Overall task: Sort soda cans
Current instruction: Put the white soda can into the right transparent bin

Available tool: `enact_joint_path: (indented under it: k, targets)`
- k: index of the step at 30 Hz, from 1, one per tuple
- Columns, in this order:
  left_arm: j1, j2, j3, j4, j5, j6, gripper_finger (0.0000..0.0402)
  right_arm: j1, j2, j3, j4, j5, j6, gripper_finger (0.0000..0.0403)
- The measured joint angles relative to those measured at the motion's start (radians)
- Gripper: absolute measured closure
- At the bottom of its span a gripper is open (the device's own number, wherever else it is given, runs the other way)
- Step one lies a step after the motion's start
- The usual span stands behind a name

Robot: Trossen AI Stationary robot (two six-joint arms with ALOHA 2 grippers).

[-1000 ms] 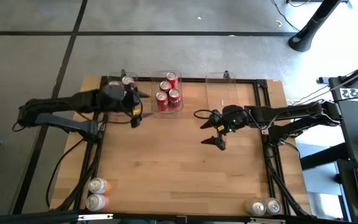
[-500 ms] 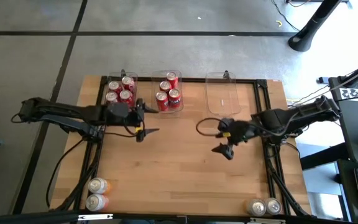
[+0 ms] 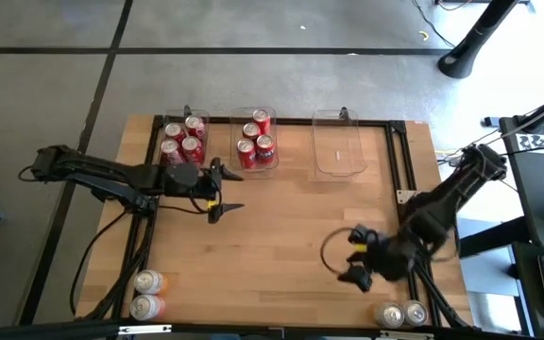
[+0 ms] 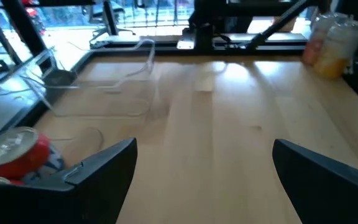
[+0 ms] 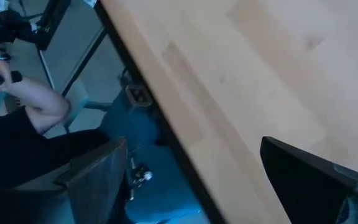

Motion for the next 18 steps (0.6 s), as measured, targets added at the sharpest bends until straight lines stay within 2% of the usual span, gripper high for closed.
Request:
enact_joint_path:
  k: [5, 9, 12, 14, 18]
  targets:
    - [-0.041, 0.055, 0.0, 0.064, 0.0, -0.017, 0.0039, 0.136, 0.078, 0.068, -0.01, 0.054, 0.141, 0.0038]
    - [-0.063, 0.089, 0.0, 0.111, 0.0, -0.018, 0.0039, 0.208, 0.134, 0.136, -0.036, 0.121, 0.152, 0.0038]
    - [-0.072, 0.101, 0.0, 0.113, 0.0, -0.035, 0.0039, 0.244, 0.17, 0.161, -0.09, 0.128, 0.151, 0.0038]
    - [-0.076, 0.102, 0.0, 0.111, 0.0, -0.039, 0.0039, 0.26, 0.194, 0.163, -0.17, 0.092, 0.158, 0.0038]
    - [-0.076, 0.102, 0.0, 0.113, 0.0, -0.039, 0.0039, 0.267, 0.243, 0.162, -0.345, -0.069, 0.174, 0.0038]
